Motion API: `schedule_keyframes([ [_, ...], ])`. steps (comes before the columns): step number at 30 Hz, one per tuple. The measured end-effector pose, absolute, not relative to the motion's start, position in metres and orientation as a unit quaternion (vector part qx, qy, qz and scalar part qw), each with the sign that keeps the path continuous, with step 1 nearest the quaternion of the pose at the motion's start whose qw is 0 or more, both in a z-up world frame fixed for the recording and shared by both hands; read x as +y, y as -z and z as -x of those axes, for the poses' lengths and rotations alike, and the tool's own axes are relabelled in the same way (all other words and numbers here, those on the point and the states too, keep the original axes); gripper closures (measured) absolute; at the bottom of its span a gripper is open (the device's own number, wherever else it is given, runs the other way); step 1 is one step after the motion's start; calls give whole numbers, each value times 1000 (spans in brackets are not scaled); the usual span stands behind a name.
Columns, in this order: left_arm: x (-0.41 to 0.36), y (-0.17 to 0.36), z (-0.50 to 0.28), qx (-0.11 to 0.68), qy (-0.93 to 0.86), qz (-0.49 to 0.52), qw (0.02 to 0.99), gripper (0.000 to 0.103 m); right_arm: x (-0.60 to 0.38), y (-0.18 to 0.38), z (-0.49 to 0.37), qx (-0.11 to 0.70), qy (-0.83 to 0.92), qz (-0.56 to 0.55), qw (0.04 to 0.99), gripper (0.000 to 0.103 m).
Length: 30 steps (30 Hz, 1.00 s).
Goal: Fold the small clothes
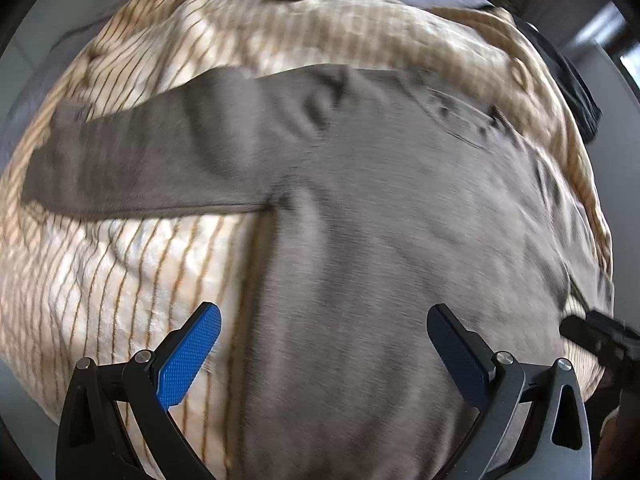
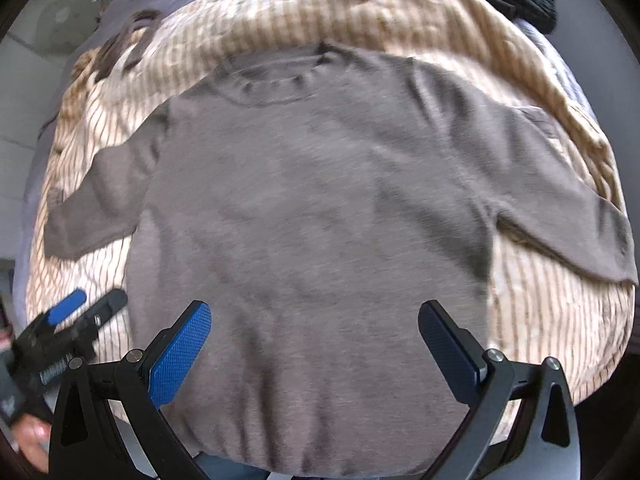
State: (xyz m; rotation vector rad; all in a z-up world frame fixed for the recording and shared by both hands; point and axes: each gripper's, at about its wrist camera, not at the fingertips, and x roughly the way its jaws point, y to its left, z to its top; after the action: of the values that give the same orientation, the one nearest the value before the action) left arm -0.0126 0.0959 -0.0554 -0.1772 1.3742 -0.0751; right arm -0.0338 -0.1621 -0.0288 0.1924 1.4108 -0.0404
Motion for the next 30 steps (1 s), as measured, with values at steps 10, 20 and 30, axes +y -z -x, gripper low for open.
schedule_keyframes([
  [10, 241, 111, -16, 585, -79, 168, 789, 0, -94, 70, 42, 667, -25, -60, 742, 0],
  [20, 331, 150, -41, 510, -126, 247, 814, 0, -40, 97, 38, 670, -96, -46, 735, 0],
  [30, 367, 129, -32, 422, -121, 321, 839, 95, -17, 98, 33, 646, -138, -34, 750, 0],
])
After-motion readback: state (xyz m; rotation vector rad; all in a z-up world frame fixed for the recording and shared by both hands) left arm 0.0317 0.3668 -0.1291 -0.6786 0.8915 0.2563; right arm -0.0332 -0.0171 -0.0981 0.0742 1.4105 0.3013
